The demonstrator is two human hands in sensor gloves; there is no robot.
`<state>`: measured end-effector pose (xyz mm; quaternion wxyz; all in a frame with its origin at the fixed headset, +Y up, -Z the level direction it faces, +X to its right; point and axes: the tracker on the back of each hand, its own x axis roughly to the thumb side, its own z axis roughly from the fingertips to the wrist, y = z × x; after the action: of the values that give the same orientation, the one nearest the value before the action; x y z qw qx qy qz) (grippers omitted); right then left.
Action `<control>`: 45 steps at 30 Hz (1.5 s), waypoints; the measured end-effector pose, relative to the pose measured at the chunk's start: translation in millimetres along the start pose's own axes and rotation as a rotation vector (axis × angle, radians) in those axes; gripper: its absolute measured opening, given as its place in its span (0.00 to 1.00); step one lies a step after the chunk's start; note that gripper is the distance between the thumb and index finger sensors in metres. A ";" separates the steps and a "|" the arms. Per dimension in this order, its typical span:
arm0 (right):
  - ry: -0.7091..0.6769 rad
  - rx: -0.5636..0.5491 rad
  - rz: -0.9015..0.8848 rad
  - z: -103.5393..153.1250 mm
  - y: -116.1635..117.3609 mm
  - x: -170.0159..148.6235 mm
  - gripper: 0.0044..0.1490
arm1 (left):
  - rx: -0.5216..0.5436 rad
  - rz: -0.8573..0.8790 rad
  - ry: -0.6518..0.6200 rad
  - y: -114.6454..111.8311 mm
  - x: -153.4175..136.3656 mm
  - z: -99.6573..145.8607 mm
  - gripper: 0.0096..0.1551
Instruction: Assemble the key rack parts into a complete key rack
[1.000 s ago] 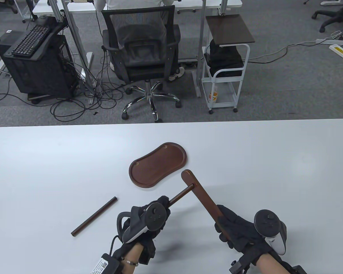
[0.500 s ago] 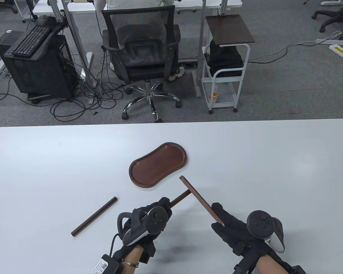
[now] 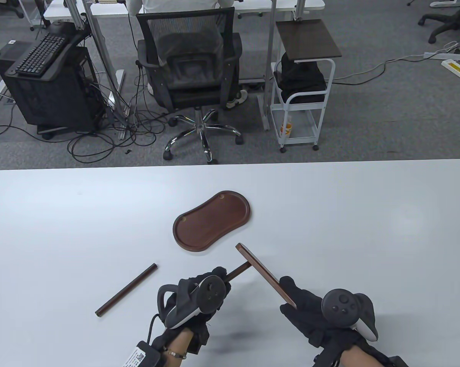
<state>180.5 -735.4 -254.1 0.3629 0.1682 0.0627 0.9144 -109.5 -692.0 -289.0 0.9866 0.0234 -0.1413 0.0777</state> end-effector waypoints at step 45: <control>0.060 -0.118 -0.060 2.2 -9.8 -5.8 0.38 | 0.183 0.280 0.009 38.1 -17.2 12.0 0.34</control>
<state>191.5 -732.2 -255.9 0.3971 0.1170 0.0247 0.9099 -135.2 -657.7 -281.4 0.9605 0.0929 -0.1310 0.2273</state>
